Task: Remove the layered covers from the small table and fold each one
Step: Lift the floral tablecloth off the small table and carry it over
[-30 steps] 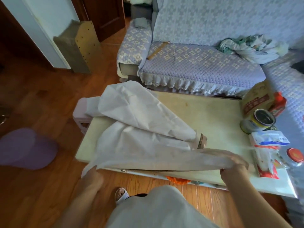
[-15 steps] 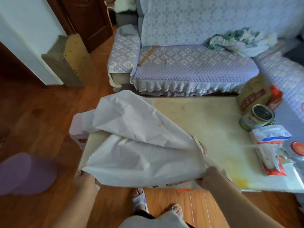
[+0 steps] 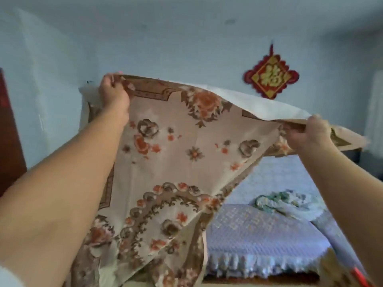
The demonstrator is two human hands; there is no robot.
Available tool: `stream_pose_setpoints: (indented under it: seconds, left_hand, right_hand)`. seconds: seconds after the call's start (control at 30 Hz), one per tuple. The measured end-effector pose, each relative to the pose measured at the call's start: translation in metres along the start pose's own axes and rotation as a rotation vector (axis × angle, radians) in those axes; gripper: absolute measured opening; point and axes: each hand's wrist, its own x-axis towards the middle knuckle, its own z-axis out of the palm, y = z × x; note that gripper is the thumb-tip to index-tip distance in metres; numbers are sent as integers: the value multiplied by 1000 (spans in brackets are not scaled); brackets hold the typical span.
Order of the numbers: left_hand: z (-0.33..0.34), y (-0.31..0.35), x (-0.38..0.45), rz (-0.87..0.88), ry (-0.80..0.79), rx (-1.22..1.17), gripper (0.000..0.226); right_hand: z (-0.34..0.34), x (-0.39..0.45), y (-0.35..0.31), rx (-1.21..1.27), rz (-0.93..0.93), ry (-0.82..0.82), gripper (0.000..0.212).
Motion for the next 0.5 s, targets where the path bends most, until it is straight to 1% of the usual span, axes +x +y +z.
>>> stream_pose_setpoints:
  seconds: [0.03,0.07,0.1,0.13,0.17,0.2,0.27,0.33,0.43,0.5]
  left_hand:
    - [4,22,-1,42,5,-19,25]
    - [5,39,-3,97,-8,-4,23]
    - [2,53,-7,83,-26,-31,22]
    - [-2,63,-17,90,2,-56,23]
    - [-6,73,-28,69,12,-87,24]
    - [-11,81,-37,65,20,-71,25]
    - [-18,95,-50,33,16,-80,26]
    - [-30,95,-53,28,2,-8,28]
    - [-52,94,-76,-61,33,134,31]
    - [-66,93,-97,-65,9,171,29]
  right_hand:
    - [11,0,-5,224,-22,3,27]
    - [22,-13,-11,309,-29,-33,26]
    - [32,-15,-16,302,-55,26,23]
    - [43,-30,-20,275,-43,13,23]
    - [45,-35,-22,310,-56,0,28]
    - [48,-44,-25,333,-71,-26,33]
    - [55,-64,-30,335,-95,-61,36]
    - [58,-83,-27,270,-128,27,32]
    - [42,-104,-19,136,-114,136,21]
    - [27,-114,-16,87,-104,172,22]
